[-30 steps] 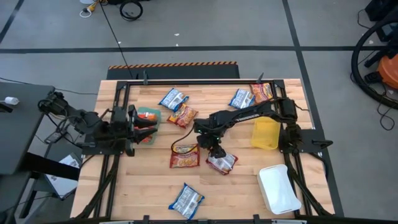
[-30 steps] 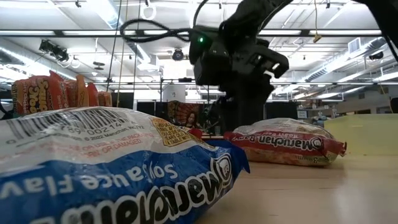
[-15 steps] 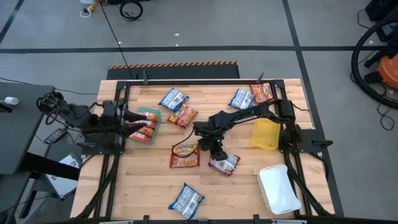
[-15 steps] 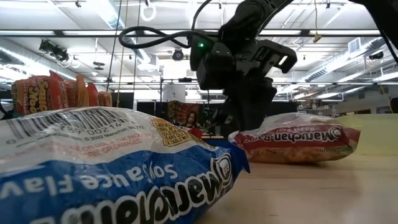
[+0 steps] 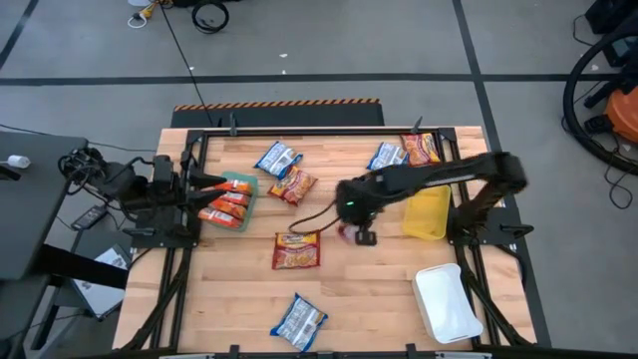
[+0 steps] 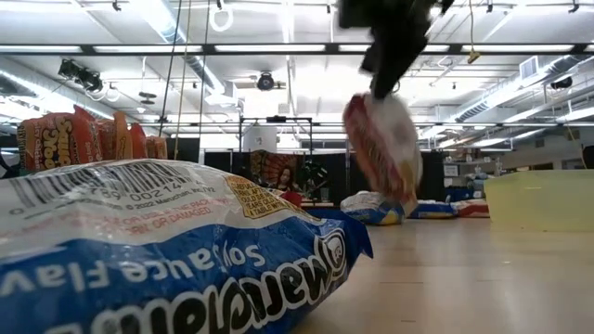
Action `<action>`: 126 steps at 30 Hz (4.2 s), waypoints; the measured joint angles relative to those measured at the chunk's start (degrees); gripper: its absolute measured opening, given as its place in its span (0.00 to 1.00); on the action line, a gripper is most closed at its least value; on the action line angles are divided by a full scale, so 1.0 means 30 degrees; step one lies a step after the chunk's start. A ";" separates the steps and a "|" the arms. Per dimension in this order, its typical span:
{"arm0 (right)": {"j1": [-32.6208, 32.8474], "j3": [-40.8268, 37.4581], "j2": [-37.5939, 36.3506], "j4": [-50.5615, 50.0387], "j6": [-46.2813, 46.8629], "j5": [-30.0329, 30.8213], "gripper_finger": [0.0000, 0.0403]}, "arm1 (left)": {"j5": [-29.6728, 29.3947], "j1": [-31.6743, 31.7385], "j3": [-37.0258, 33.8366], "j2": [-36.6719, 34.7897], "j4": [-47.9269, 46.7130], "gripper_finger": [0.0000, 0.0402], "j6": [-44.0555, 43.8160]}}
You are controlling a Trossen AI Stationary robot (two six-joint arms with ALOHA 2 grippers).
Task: Sort Maruchan noodles
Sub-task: Put the red noodle pack into the yellow bin
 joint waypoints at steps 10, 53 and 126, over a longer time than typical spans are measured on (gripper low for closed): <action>0.2263 -0.0047 -0.6499 -0.8360 0.9580 1.0600 0.01 | -0.0654 0.0015 0.0000 0.0044 0.0175 0.33 -0.0134; -0.0703 -1.4081 -1.4005 -0.5893 2.0457 1.9022 0.03 | 0.0539 0.0029 0.0000 0.4665 0.1397 0.33 -0.5124; 0.3672 -0.8369 0.4659 2.1284 2.5688 0.6054 0.77 | 0.5581 -0.0051 -0.3604 1.4777 -0.5866 0.27 -1.4572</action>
